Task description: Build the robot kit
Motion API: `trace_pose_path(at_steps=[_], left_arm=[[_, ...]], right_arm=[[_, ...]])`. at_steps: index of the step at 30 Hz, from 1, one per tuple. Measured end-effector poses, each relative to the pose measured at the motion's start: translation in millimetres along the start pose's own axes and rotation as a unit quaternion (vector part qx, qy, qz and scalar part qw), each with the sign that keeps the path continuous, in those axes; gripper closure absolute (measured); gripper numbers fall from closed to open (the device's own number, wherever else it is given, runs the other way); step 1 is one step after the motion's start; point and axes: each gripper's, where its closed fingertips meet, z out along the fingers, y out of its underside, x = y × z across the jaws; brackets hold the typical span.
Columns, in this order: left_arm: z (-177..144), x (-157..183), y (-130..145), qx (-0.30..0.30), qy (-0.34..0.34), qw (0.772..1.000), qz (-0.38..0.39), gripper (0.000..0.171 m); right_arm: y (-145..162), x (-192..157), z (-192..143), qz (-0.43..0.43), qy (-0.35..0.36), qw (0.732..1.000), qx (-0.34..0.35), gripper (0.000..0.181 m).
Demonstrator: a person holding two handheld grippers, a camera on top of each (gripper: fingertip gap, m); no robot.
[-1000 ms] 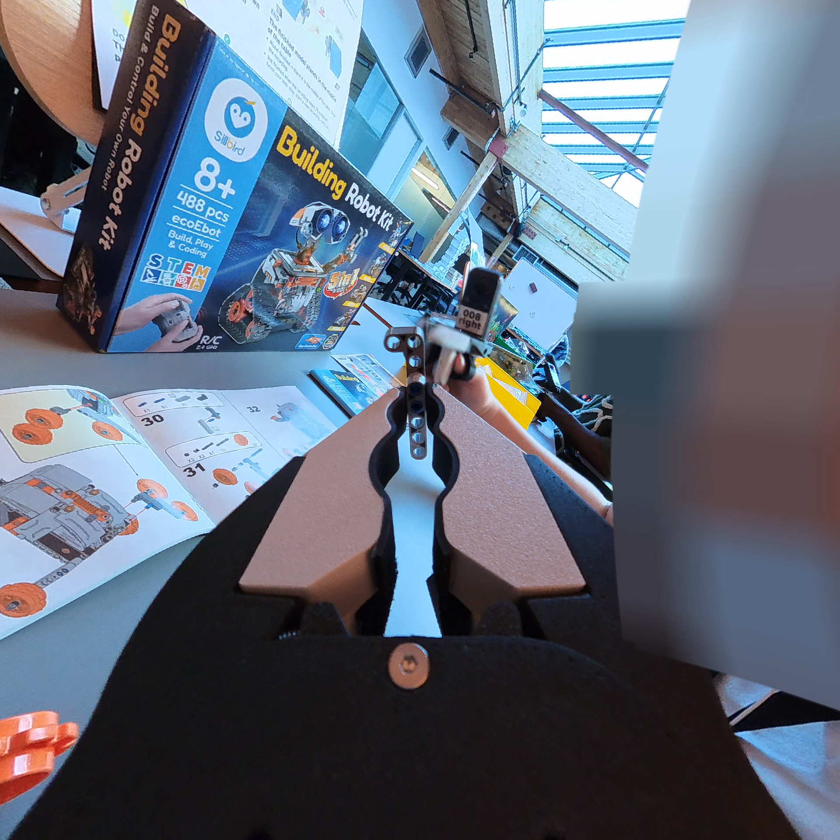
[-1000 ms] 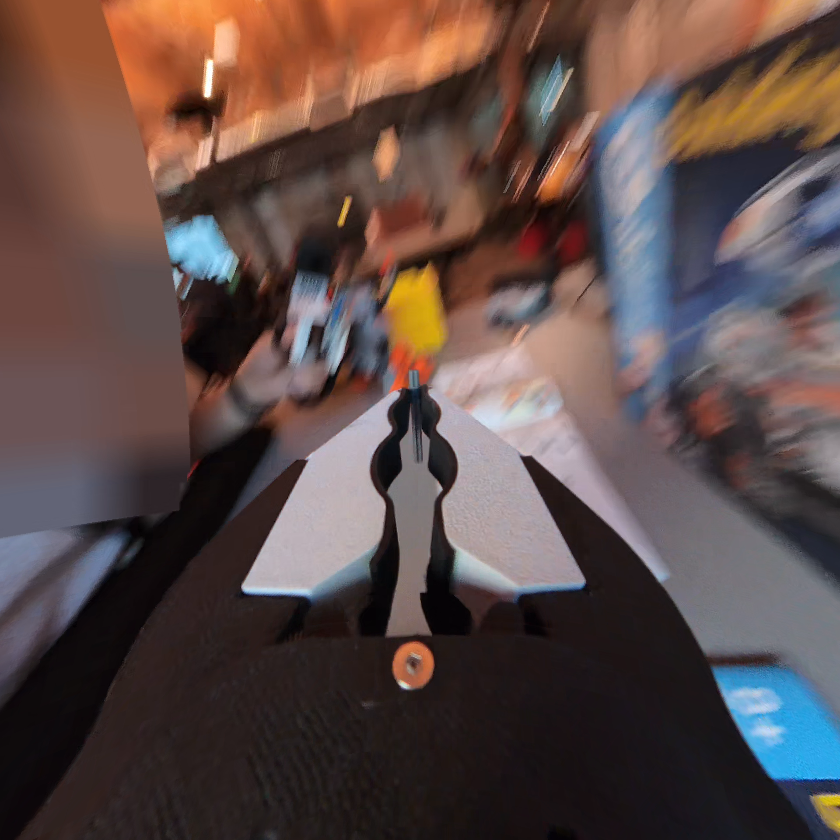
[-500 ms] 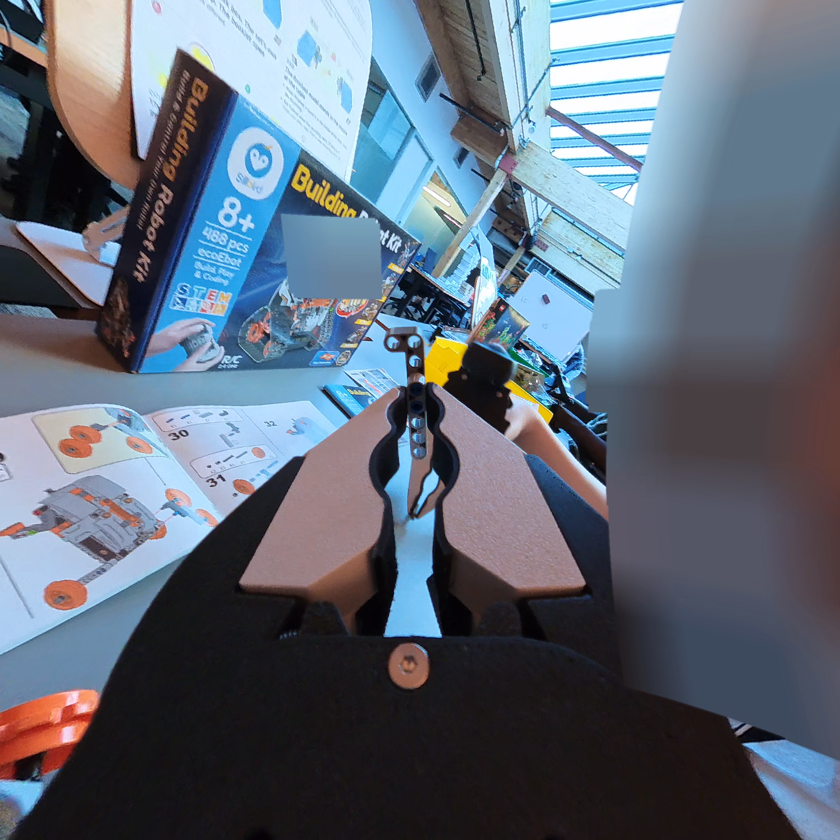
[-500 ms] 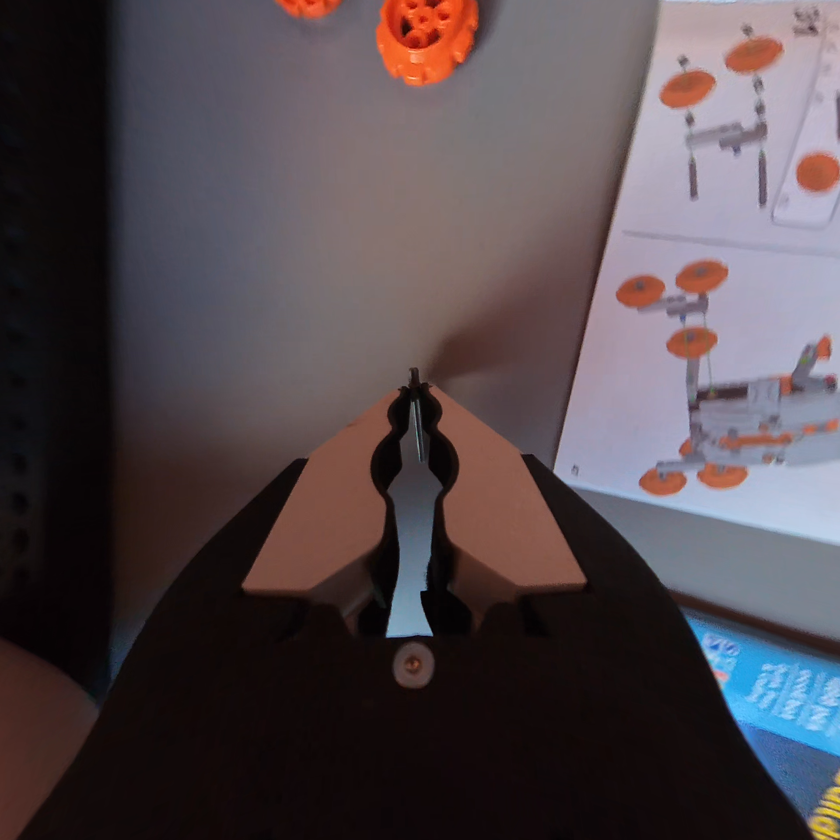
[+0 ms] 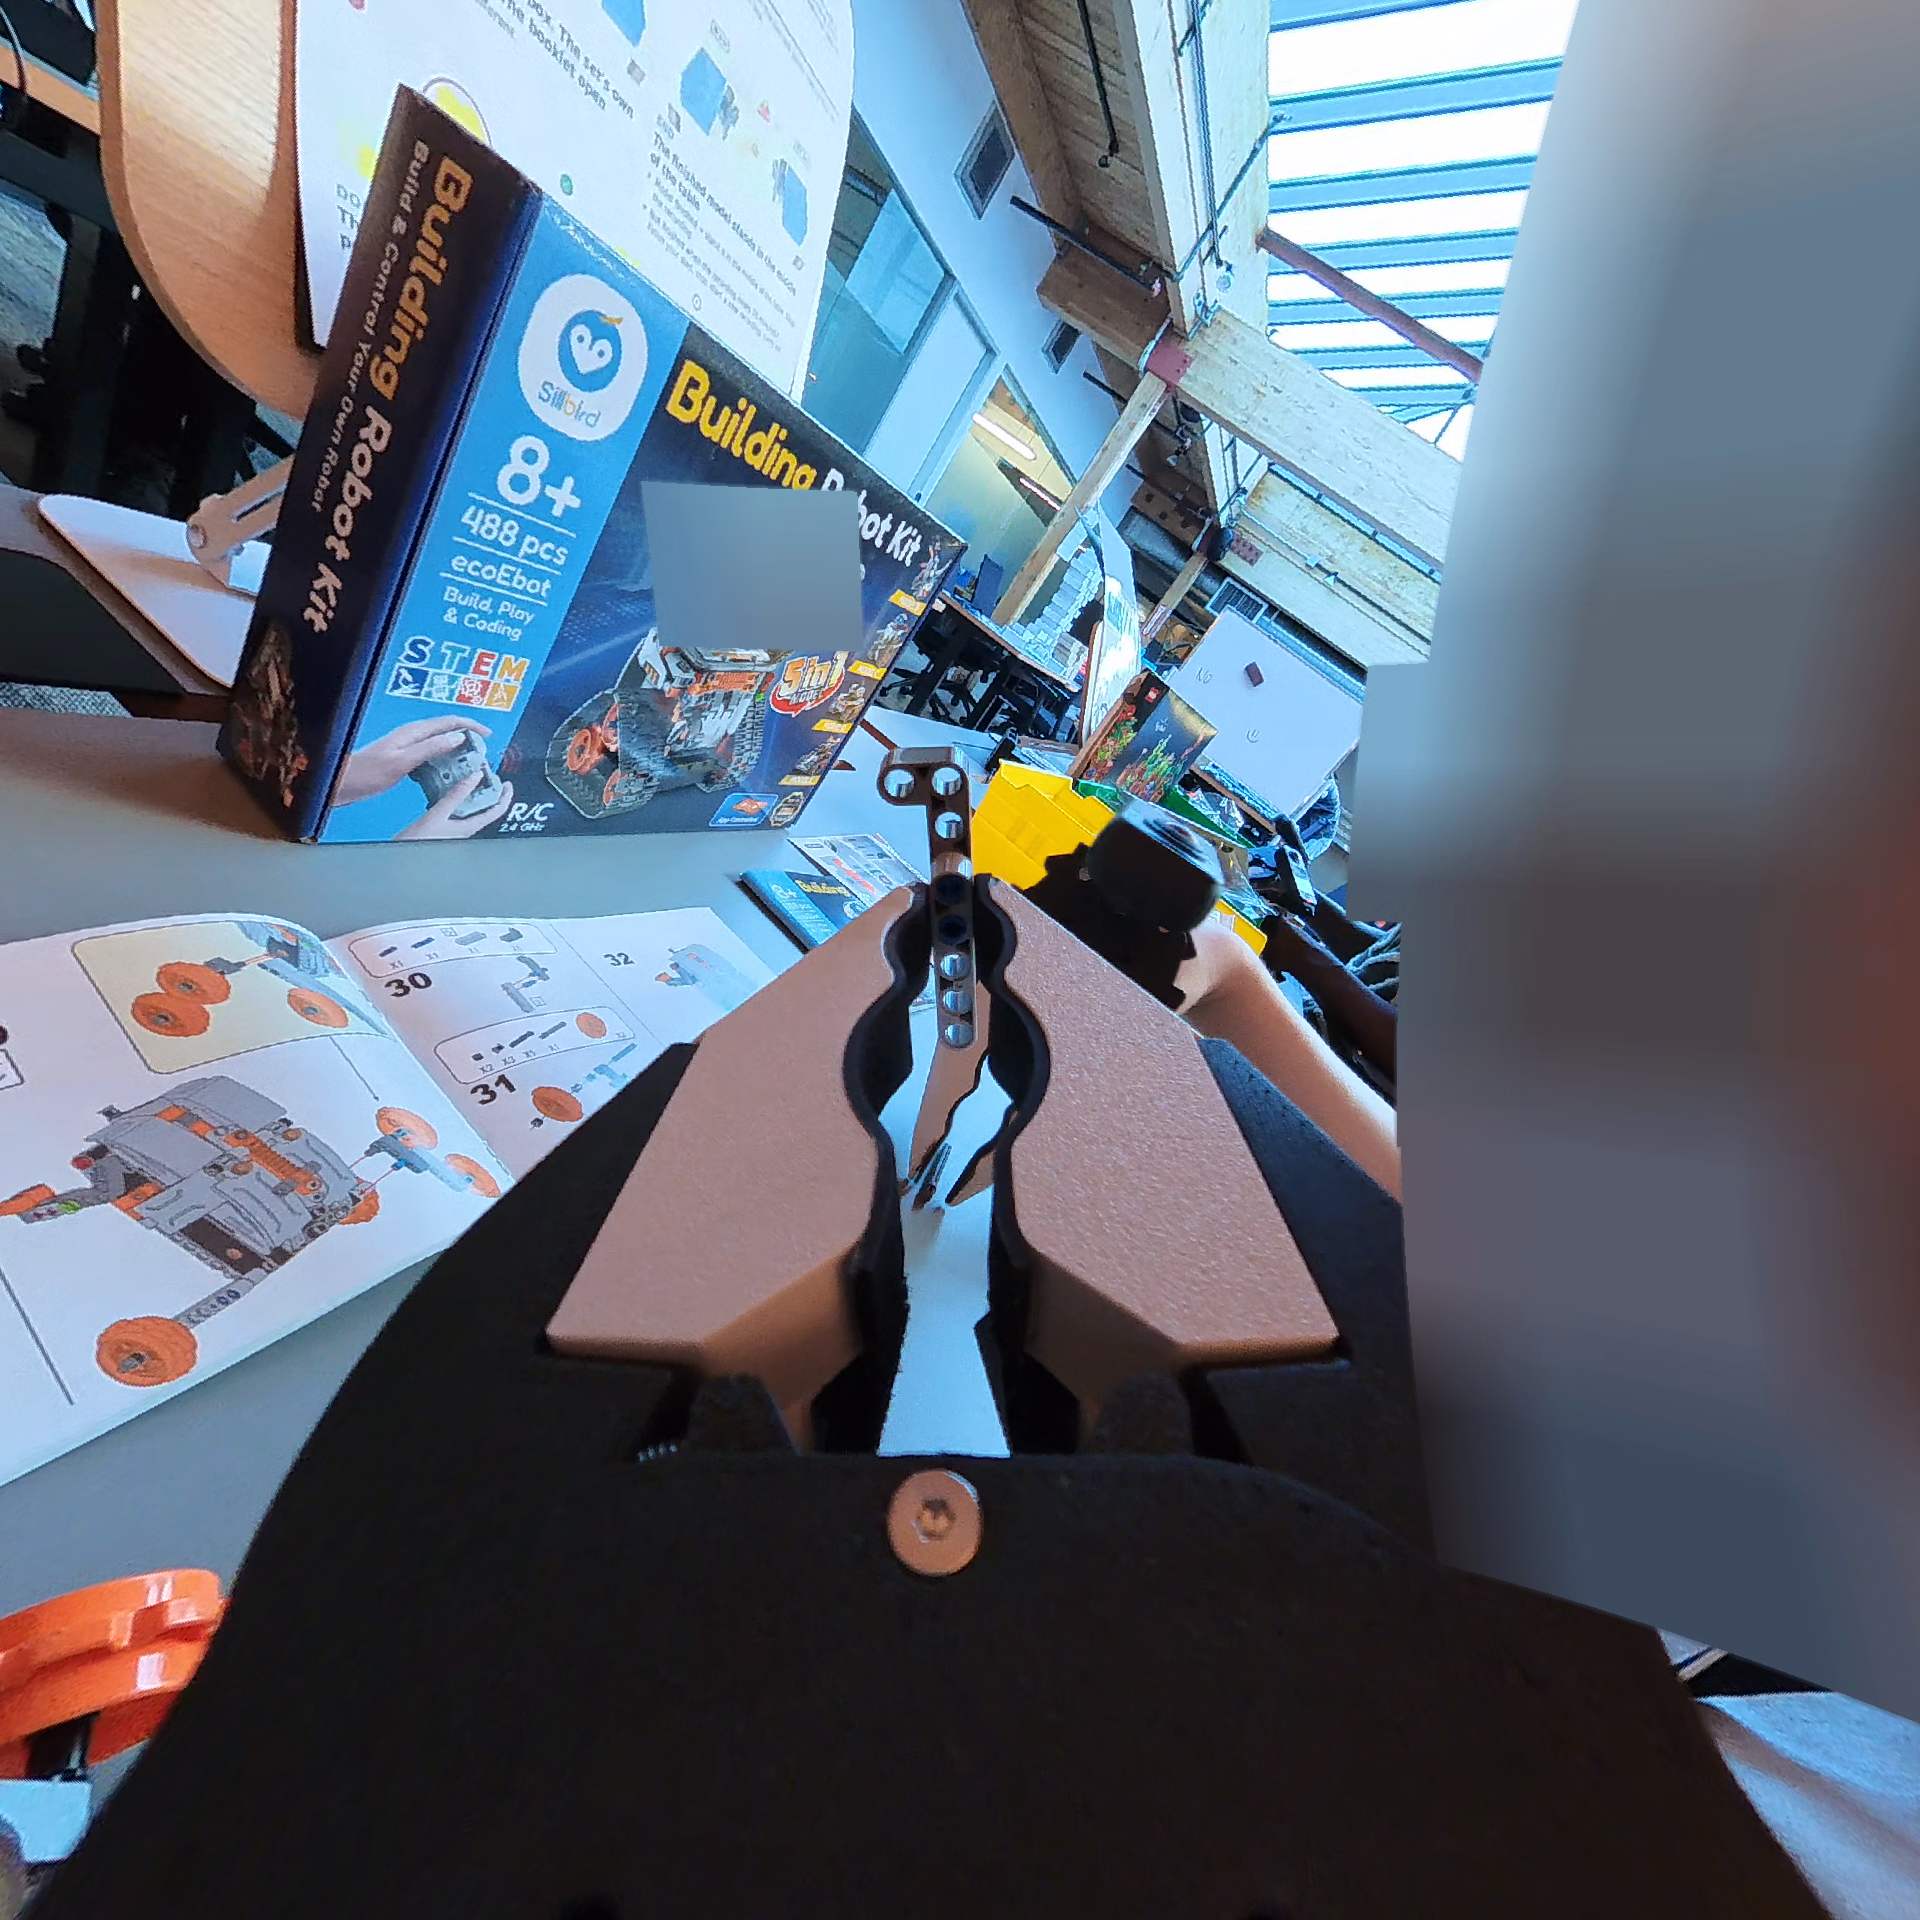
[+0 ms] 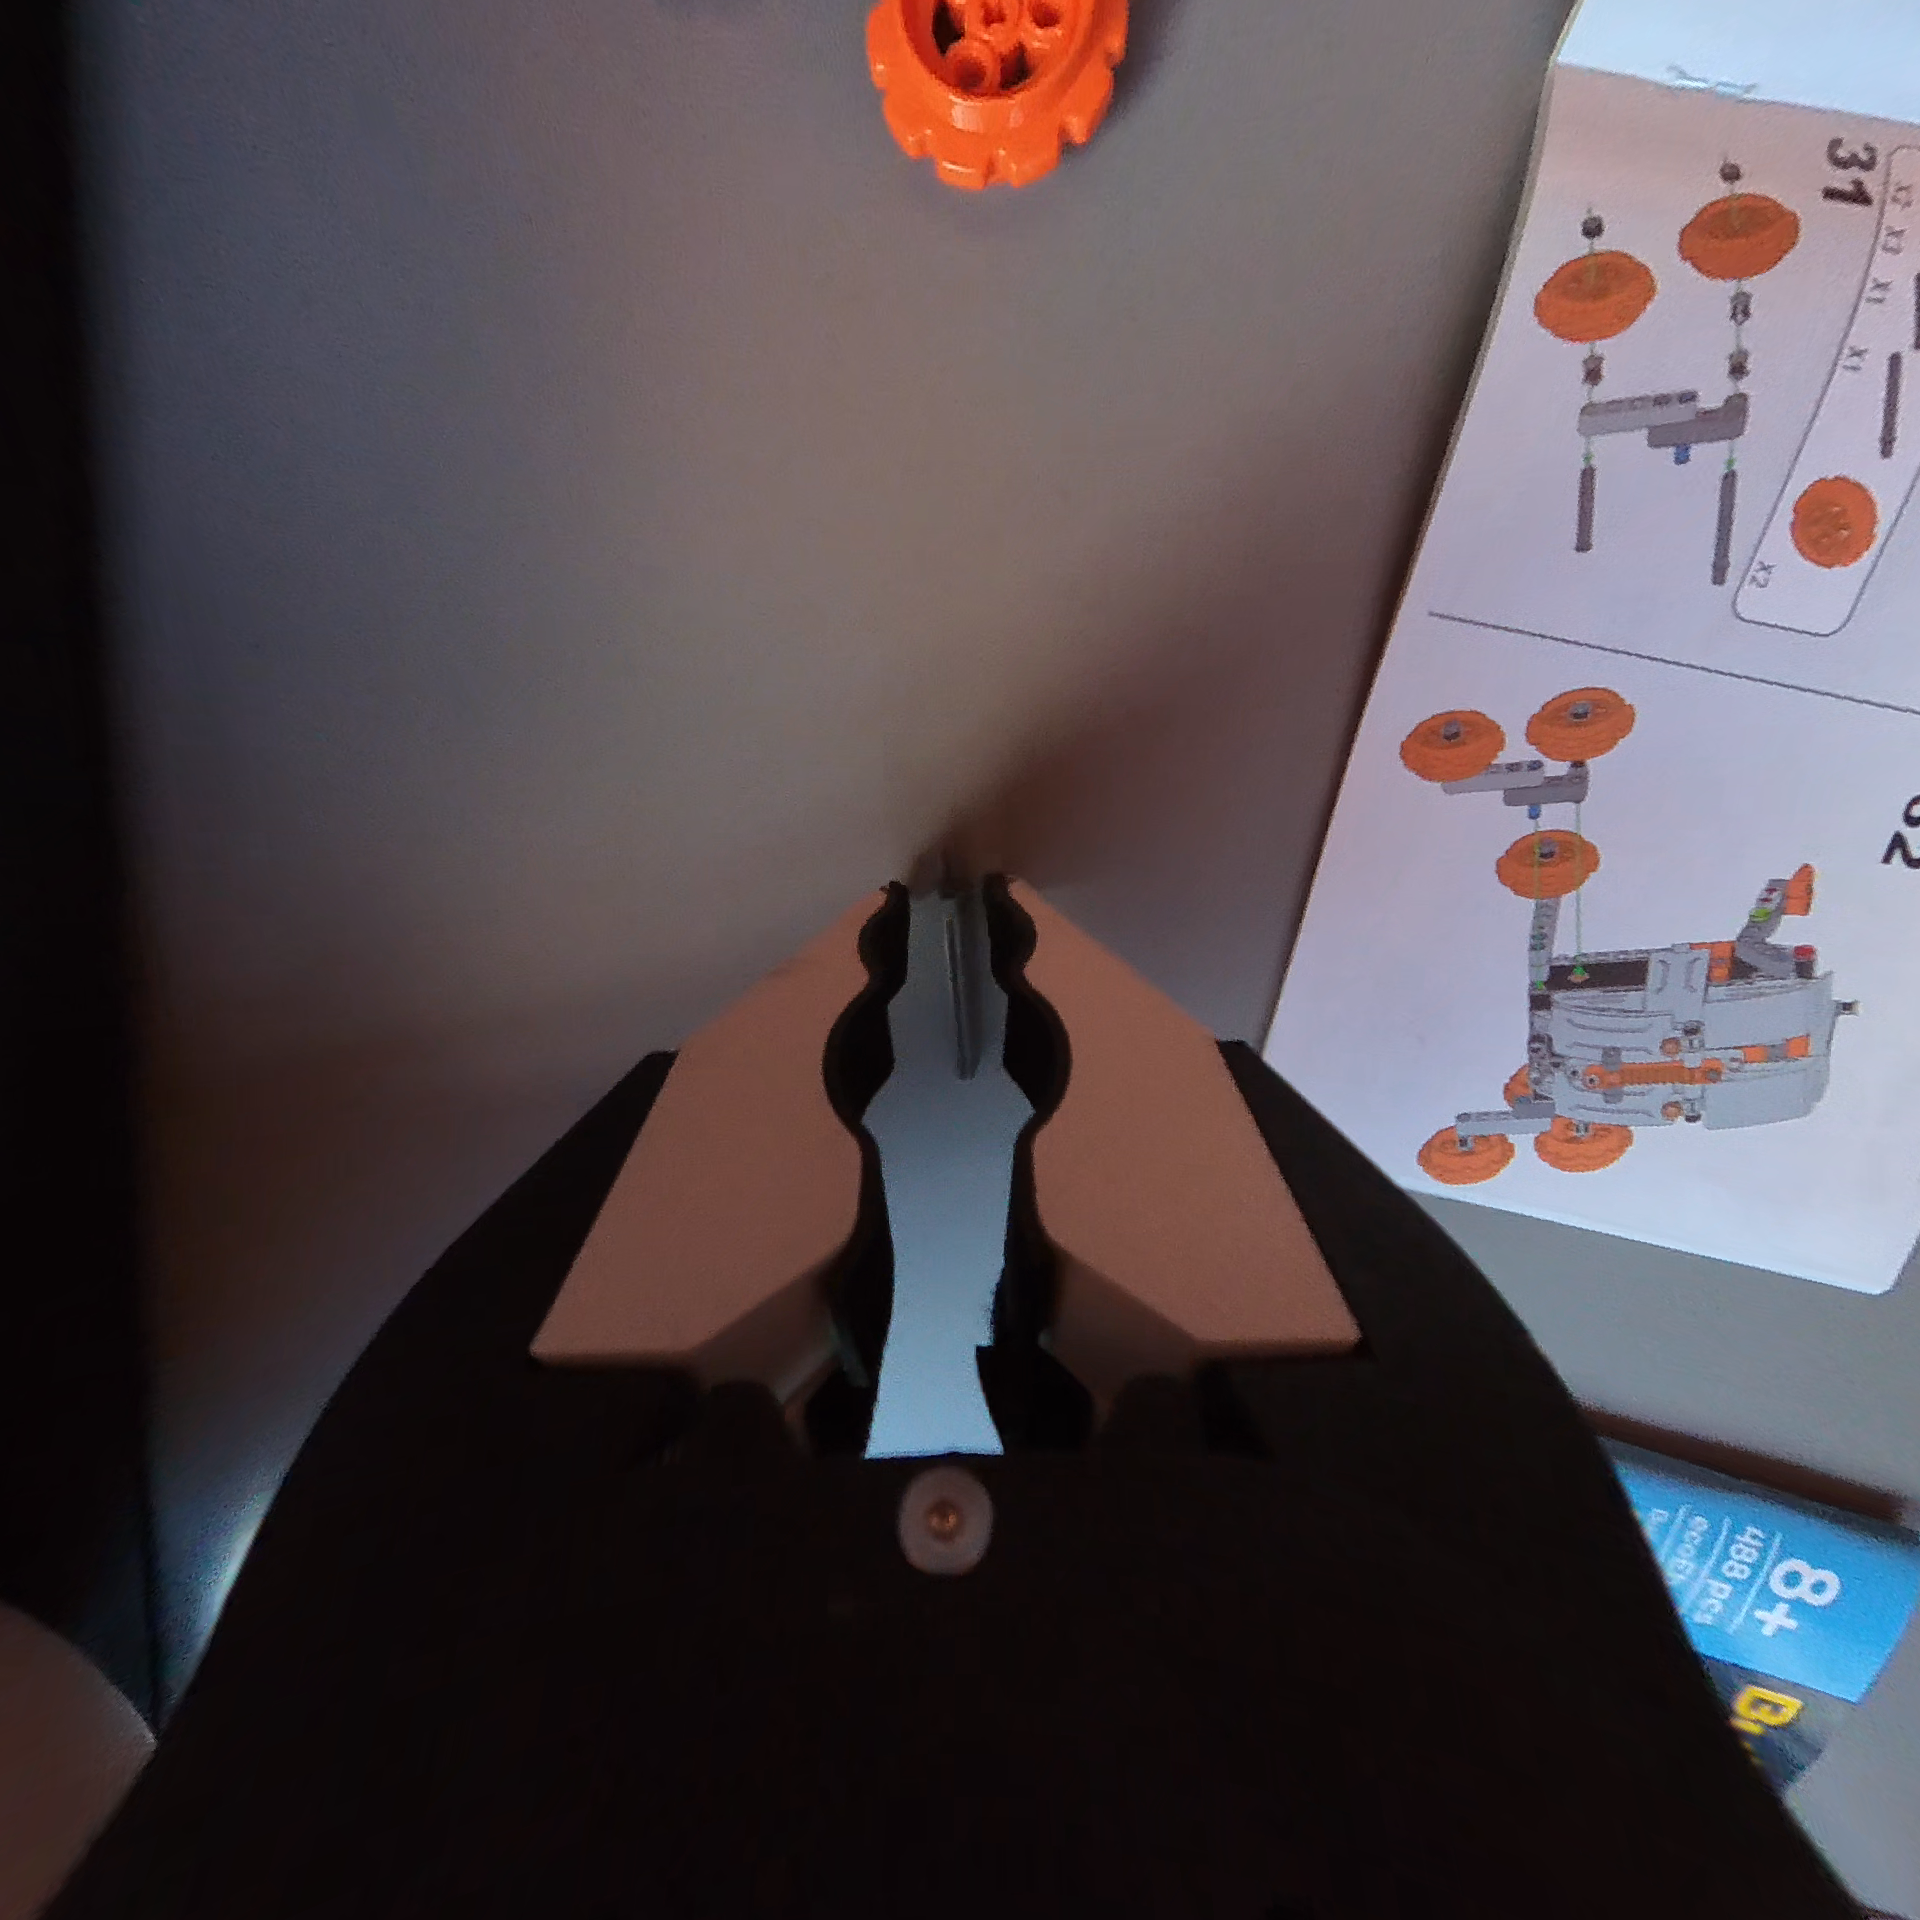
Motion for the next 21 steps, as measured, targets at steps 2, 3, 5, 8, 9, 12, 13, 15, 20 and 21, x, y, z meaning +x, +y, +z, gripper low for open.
trace_pose_path(at_steps=[2,3,5,8,9,12,13,15,20,21], left_arm=[[0.0,-0.1,0.2,0.0,0.001,1.0,-0.002,0.167],[0.0,0.0,0.1,0.0,0.002,1.0,-0.003,0.167],[0.1,0.7,0.0,0.001,0.004,1.0,-0.004,0.167],[0.2,0.9,0.6,-0.001,0.005,1.0,-0.004,0.167],[0.2,0.9,0.8,0.0,0.006,1.0,-0.006,0.167],[1.6,2.3,3.3,-0.002,0.011,1.0,-0.012,0.167],[2.7,3.1,5.4,-0.006,0.013,1.0,-0.013,0.167],[5.3,4.0,10.9,-0.016,0.015,1.0,-0.016,0.167],[9.5,-4.2,26.2,-0.046,-0.009,0.999,-0.018,0.167],[9.4,-6.1,27.6,-0.05,-0.015,0.998,-0.018,0.167]], right_arm=[[-1.8,-0.2,1.2,-0.005,0.004,1.0,-0.003,0.167],[-1.2,-1.2,1.9,-0.007,0.002,1.0,-0.009,0.167],[-1.1,-1.5,2.2,-0.009,0.005,1.0,-0.014,0.171],[0.3,-0.6,2.0,-0.006,0.01,1.0,-0.024,0.177],[0.7,1.0,1.7,-0.009,0.016,0.999,-0.028,0.178],[-5.7,4.2,-1.5,-0.018,0.021,1.0,0.007,0.178],[-12.8,5.7,-6.1,-0.008,0.019,0.999,0.039,0.178],[-29.2,17.1,-22.7,0.025,0.036,0.992,0.122,0.178],[-50.1,37.9,-56.0,0.151,0.046,0.934,0.322,0.178],[-48.6,39.7,-53.5,0.185,0.042,0.921,0.339,0.178]])
